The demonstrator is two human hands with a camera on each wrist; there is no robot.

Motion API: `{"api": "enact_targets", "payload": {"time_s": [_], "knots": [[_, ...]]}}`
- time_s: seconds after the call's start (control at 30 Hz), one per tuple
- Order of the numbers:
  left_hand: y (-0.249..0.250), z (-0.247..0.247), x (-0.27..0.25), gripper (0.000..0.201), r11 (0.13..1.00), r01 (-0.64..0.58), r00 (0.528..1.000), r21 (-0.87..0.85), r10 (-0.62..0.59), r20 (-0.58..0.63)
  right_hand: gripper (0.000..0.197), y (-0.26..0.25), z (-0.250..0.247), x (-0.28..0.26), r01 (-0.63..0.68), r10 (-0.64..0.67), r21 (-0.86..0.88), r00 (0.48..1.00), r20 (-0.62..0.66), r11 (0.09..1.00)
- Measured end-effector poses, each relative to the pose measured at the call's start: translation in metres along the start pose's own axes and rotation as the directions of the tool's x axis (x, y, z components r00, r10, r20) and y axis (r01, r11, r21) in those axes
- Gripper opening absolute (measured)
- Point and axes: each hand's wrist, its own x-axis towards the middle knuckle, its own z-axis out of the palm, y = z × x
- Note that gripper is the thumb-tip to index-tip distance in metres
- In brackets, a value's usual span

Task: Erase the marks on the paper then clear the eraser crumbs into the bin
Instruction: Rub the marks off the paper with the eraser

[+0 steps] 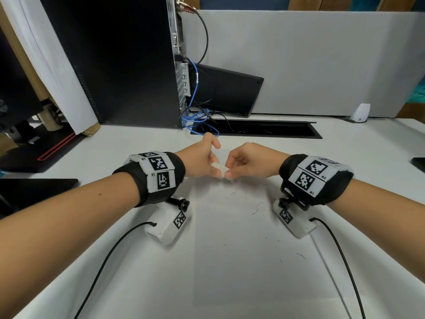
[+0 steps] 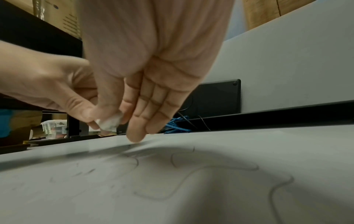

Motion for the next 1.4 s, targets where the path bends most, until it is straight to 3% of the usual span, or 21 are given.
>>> {"api": "enact_targets", "payload": {"time_s": [0.13, 0.23, 0.3, 0.37, 0.47, 0.63, 0.77, 0.8, 0.87, 0.93, 1.03, 1.07, 1.13, 1.2, 1.33, 1.4], "knots": [[-0.001, 0.003, 0.002, 0.063, 0.992, 0.036, 0.997, 0.119, -0.044, 0.066, 0.024, 0.007, -0.004, 0.0, -0.021, 0.016, -0.083, 0.998, -0.067, 0.996], [-0.008, 0.009, -0.001, 0.092, 0.947, 0.059, 0.976, 0.316, -0.121, 0.18, 0.01, 0.015, -0.008, -0.004, -0.092, 0.096, -0.142, 0.995, 0.019, 0.986], [-0.01, 0.013, -0.004, 0.095, 0.895, 0.031, 0.949, 0.445, -0.166, 0.267, 0.013, 0.018, -0.008, -0.005, -0.102, 0.115, -0.15, 0.99, 0.083, 0.983], [-0.008, 0.013, -0.004, 0.095, 0.869, 0.039, 0.938, 0.494, -0.202, 0.28, 0.018, 0.017, -0.006, -0.001, -0.1, 0.107, -0.166, 0.994, 0.033, 0.981], [-0.001, 0.013, -0.003, 0.096, 0.853, 0.068, 0.938, 0.517, -0.231, 0.258, 0.018, 0.014, 0.0, 0.007, -0.087, 0.084, -0.217, 0.996, -0.025, 0.972], [0.002, 0.018, -0.004, 0.112, 0.826, 0.071, 0.918, 0.559, -0.273, 0.287, 0.012, 0.008, 0.003, 0.003, -0.089, 0.085, 0.018, 0.978, 0.189, 0.996], [0.0, 0.017, -0.004, 0.122, 0.829, 0.065, 0.905, 0.555, -0.284, 0.318, 0.014, 0.008, 0.002, 0.008, -0.077, 0.076, -0.166, 0.997, -0.016, 0.983], [0.0, 0.017, -0.004, 0.122, 0.831, 0.067, 0.903, 0.552, -0.286, 0.32, 0.01, 0.008, 0.003, 0.008, -0.083, 0.083, -0.126, 0.997, -0.005, 0.989], [0.0, 0.017, -0.003, 0.123, 0.831, 0.071, 0.904, 0.552, -0.288, 0.317, 0.007, 0.005, 0.005, 0.005, -0.084, 0.078, 0.036, 0.987, 0.144, 0.996], [0.001, 0.018, -0.003, 0.123, 0.83, 0.074, 0.906, 0.553, -0.288, 0.311, 0.01, 0.003, 0.007, 0.004, -0.076, 0.06, 0.064, 0.973, 0.224, 0.995], [0.001, 0.018, -0.004, 0.123, 0.83, 0.073, 0.908, 0.553, -0.285, 0.307, 0.008, 0.003, 0.004, 0.009, -0.046, 0.043, -0.165, 0.999, -0.021, 0.985], [0.001, 0.017, -0.003, 0.123, 0.829, 0.074, 0.907, 0.554, -0.287, 0.308, 0.008, 0.003, 0.004, 0.009, -0.057, 0.052, -0.159, 0.998, -0.04, 0.986], [0.001, 0.018, -0.003, 0.124, 0.829, 0.076, 0.904, 0.554, -0.291, 0.313, 0.007, 0.002, 0.005, 0.007, -0.067, 0.068, -0.007, 0.994, 0.083, 0.998], [0.001, 0.018, -0.002, 0.124, 0.828, 0.075, 0.903, 0.556, -0.293, 0.314, 0.01, -0.001, 0.008, 0.004, -0.053, 0.044, 0.038, 0.98, 0.194, 0.998], [0.002, 0.017, -0.003, 0.123, 0.82, 0.073, 0.906, 0.567, -0.292, 0.306, 0.011, -0.001, 0.005, 0.011, -0.04, 0.037, -0.139, 0.999, -0.024, 0.99], [0.003, 0.017, -0.003, 0.123, 0.816, 0.076, 0.906, 0.573, -0.296, 0.301, 0.014, -0.001, 0.004, 0.006, -0.06, 0.064, -0.048, 0.995, 0.075, 0.997]]}}
